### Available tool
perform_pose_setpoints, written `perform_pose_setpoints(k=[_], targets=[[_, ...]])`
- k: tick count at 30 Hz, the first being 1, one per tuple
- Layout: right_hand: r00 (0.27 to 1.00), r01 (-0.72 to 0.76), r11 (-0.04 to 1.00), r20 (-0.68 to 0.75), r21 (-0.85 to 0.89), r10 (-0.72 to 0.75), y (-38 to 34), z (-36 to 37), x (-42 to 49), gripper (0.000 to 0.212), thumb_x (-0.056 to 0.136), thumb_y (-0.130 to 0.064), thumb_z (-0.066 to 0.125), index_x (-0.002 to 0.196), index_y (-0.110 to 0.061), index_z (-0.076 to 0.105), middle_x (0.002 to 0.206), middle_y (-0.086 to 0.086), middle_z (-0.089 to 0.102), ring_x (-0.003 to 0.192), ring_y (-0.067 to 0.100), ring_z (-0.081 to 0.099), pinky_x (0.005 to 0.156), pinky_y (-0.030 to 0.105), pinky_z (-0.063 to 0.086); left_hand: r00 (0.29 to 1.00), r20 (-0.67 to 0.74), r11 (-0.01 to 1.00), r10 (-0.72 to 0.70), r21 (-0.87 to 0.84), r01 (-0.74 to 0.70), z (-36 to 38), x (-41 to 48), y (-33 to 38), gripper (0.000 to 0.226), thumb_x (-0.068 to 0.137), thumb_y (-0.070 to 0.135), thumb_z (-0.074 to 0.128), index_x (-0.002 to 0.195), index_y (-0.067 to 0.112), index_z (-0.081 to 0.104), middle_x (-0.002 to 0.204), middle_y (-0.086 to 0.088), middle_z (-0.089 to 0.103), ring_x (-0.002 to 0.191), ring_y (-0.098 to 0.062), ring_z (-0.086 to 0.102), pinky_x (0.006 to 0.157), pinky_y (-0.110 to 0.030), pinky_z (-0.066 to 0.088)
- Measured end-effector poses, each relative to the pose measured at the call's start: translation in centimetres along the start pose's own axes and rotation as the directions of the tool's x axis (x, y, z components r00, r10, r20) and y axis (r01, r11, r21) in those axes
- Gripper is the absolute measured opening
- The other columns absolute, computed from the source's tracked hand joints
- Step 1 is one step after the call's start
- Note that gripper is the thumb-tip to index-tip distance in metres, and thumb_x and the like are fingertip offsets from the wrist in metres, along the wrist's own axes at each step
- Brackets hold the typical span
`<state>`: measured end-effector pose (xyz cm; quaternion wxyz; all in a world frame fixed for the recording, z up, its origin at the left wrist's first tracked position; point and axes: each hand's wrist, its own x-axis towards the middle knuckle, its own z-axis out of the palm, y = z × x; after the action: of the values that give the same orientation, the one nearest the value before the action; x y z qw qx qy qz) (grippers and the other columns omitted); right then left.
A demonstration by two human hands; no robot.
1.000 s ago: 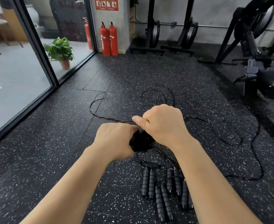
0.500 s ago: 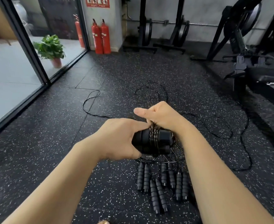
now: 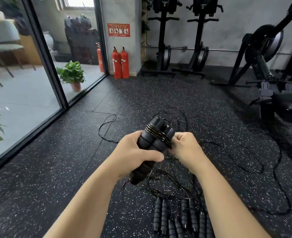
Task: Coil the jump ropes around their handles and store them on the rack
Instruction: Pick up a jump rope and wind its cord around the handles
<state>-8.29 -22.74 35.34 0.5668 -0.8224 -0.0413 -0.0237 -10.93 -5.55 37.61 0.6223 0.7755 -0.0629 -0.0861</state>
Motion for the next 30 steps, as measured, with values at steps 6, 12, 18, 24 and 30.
perform_pose_setpoints(k=[6, 12, 18, 24, 30], targets=[[0.996, 0.034, 0.966, -0.069, -0.256, -0.054, -0.1, -0.4, -0.4, 0.052, 0.096, -0.041, 0.052, 0.056, -0.011, 0.066, 0.040, -0.005, 0.047, 0.037, 0.006, 0.040, 0.051, 0.029, 0.038, 0.986, -0.124, 0.985, -0.110, -0.143, 0.092, -1.5, 0.1, 0.0, 0.025, 0.071, 0.000, 0.081, 0.083, 0.012, 0.063, 0.061, 0.003, 0.062, 0.051, -0.012, 0.055, 0.049, -0.023, 0.047], [0.992, 0.049, 0.911, -0.088, -0.409, -0.093, -1.6, -0.1, -1.2, 0.051, 0.095, -0.045, 0.052, 0.060, -0.011, 0.066, 0.035, -0.008, 0.046, 0.044, 0.015, 0.048, 0.061, 0.038, 0.051, 0.953, -0.230, 0.969, -0.198, -0.192, 0.155, -2.2, 0.5, -0.5, 0.029, 0.070, 0.004, 0.083, 0.092, 0.009, 0.065, 0.065, 0.001, 0.064, 0.052, -0.014, 0.057, 0.051, -0.025, 0.049], [0.968, 0.141, 0.813, -0.095, -0.565, -0.234, -3.5, 0.1, -2.1, 0.054, 0.096, -0.047, 0.047, 0.068, -0.005, 0.067, 0.050, 0.008, 0.057, 0.053, 0.028, 0.055, 0.056, 0.034, 0.049, 0.932, -0.302, 0.979, -0.198, -0.117, 0.170, -2.8, 1.0, -1.2, 0.033, 0.067, 0.006, 0.085, 0.093, 0.009, 0.066, 0.078, -0.004, 0.069, 0.063, -0.020, 0.061, 0.062, -0.031, 0.052], [0.924, 0.270, 0.606, 0.025, -0.748, -0.382, -5.6, 1.5, -3.0, 0.055, 0.099, -0.042, 0.042, 0.051, -0.017, 0.030, 0.047, -0.004, 0.037, 0.045, 0.014, 0.035, 0.050, 0.028, 0.033, 0.919, -0.383, 0.916, -0.089, 0.332, 0.227, -2.3, 1.0, -1.3, 0.039, 0.055, 0.038, 0.082, 0.086, 0.026, 0.062, 0.076, 0.007, 0.069, 0.074, -0.021, 0.067, 0.075, -0.038, 0.056], [0.924, 0.284, 0.498, 0.096, -0.819, -0.369, -6.1, 2.1, -2.8, 0.048, 0.100, -0.045, 0.035, 0.060, -0.018, 0.035, 0.058, -0.006, 0.039, 0.062, 0.022, 0.045, 0.049, 0.029, 0.023, 0.915, -0.347, 0.461, 0.206, 0.859, 0.222, -0.3, 0.3, -0.2, 0.020, 0.081, 0.035, 0.063, 0.092, 0.027, 0.048, 0.077, 0.008, 0.053, 0.075, -0.021, 0.053, 0.058, -0.028, 0.034]])
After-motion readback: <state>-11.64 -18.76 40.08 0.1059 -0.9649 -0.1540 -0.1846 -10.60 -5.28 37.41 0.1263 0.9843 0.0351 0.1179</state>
